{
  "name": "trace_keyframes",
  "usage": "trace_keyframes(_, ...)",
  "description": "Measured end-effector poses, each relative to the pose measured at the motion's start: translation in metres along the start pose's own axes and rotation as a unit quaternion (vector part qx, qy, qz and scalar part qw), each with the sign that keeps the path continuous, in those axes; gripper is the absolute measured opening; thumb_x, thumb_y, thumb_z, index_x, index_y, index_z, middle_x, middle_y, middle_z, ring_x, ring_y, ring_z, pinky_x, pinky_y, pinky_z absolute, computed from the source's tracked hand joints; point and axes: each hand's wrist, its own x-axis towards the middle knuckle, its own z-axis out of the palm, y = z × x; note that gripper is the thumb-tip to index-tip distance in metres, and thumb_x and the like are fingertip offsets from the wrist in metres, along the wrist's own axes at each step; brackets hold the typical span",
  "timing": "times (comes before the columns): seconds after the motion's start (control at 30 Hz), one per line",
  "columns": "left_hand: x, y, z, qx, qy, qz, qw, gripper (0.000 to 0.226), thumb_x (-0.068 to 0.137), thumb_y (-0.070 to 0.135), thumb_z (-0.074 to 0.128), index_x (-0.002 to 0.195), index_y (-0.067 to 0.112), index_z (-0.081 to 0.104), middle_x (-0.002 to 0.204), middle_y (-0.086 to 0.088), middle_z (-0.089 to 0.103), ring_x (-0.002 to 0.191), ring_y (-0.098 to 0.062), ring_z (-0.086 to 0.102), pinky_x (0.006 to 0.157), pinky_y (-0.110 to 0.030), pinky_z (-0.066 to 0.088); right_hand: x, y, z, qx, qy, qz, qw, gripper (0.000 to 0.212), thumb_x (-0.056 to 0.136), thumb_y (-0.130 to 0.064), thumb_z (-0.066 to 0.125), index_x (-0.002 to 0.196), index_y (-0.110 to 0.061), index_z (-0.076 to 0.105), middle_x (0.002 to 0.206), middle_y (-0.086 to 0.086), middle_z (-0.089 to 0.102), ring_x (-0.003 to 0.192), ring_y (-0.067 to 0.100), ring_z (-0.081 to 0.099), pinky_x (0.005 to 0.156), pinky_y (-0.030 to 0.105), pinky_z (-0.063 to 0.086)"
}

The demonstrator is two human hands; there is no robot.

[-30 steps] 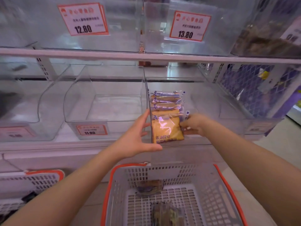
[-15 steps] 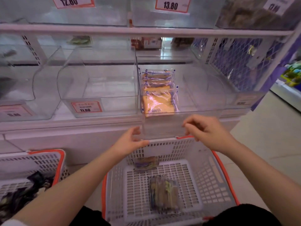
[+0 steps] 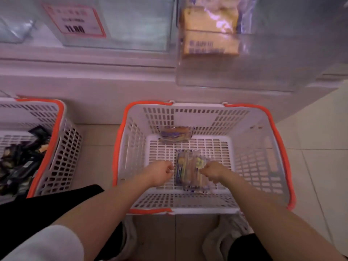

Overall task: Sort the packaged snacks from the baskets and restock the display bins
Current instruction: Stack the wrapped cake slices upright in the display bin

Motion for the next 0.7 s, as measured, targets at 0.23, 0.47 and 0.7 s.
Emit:
trace_keyframes(0.23, 0.01, -0.018, 0.013, -0.027, -0.032, -0.017, 0.999, 0.029, 0.095, 0.026, 0.047, 0.119, 0.013, 0.056, 0.117, -0.007, 0.062, 0.104, -0.022, 0.058, 0.088, -0.029, 0.045, 0.061, 0.006, 0.053, 0.073, 0.048, 0.068, 0.994, 0.041, 0.092, -0.037, 0.052, 0.058, -0.016, 0.044, 0.055, 0.002, 0.047, 0.051, 0.013, 0.045, 0.051, 0.026, 0.037)
trace_keyframes(0.47, 0.006, -0.029, -0.006, -0.145, 0.032, -0.031, 0.988, 0.023, 0.094, 0.019, 0.051, 0.114, 0.01, 0.058, 0.105, -0.006, 0.059, 0.088, -0.01, 0.052, 0.075, -0.015, 0.039, 0.061, -0.007, 0.076, 0.227, 0.065, 0.087, 0.968, 0.036, 0.083, -0.033, 0.064, 0.103, -0.003, 0.062, 0.078, 0.008, 0.063, 0.067, 0.021, 0.058, 0.055, 0.027, 0.047)
trace_keyframes(0.7, 0.0, 0.015, -0.007, -0.406, 0.113, -0.013, 0.907, 0.052, 0.089, 0.034, 0.059, 0.135, 0.021, 0.04, 0.12, 0.003, 0.051, 0.109, -0.011, 0.054, 0.089, -0.025, 0.045, -0.016, -0.034, 0.041, 0.14, 0.271, -0.119, 0.945, 0.02, 0.08, -0.033, 0.064, 0.083, -0.017, 0.051, 0.078, 0.002, 0.058, 0.068, 0.019, 0.057, 0.061, 0.038, 0.05)
